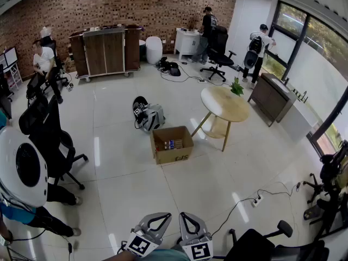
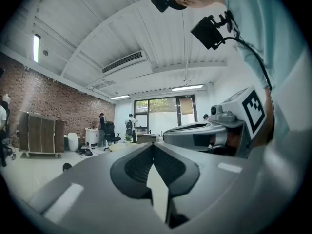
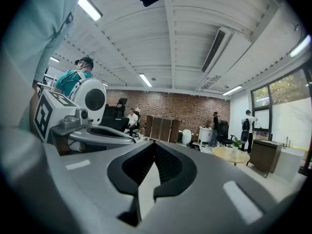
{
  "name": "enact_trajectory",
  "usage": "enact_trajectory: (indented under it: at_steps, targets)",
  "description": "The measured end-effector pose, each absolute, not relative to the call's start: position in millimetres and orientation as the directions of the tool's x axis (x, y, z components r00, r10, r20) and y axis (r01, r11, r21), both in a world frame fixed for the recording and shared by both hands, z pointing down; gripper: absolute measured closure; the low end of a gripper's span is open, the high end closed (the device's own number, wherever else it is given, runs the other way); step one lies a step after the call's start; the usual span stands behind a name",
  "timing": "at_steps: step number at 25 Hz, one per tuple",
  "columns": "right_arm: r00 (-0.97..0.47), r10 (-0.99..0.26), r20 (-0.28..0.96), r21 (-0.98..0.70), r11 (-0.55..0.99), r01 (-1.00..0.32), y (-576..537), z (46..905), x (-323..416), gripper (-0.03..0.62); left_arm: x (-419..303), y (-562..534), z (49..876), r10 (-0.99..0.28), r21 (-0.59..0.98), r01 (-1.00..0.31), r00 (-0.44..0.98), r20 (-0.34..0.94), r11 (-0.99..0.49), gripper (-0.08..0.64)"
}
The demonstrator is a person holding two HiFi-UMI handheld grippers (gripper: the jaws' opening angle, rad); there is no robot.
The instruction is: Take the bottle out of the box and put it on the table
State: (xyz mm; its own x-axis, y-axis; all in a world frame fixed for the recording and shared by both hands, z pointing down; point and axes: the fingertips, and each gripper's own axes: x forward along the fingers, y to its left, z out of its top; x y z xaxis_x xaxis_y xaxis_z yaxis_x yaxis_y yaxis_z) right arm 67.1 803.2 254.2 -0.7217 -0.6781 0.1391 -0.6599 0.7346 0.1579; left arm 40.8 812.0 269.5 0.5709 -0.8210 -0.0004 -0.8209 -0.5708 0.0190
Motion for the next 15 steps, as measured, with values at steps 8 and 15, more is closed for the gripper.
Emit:
enact_trajectory:
  at_steps: [8, 15]
  targets:
    - [-0.718, -0.685, 0.123, 0.158, 0.728, -0.667, 788.5, 252.8, 36.7, 0.592, 6.5, 796.1, 265.4, -0.828, 0.009, -0.828, 0.561, -0.015, -0.561, 0.549]
    - [-0.76, -0.642, 0.1, 0.13, 0.766, -0.629, 755.8, 247.0, 31.0, 0.591, 9.4, 763.5, 261.6, -0.846, 0.003, -0.846, 0.533, 0.012, -0.533, 0.549]
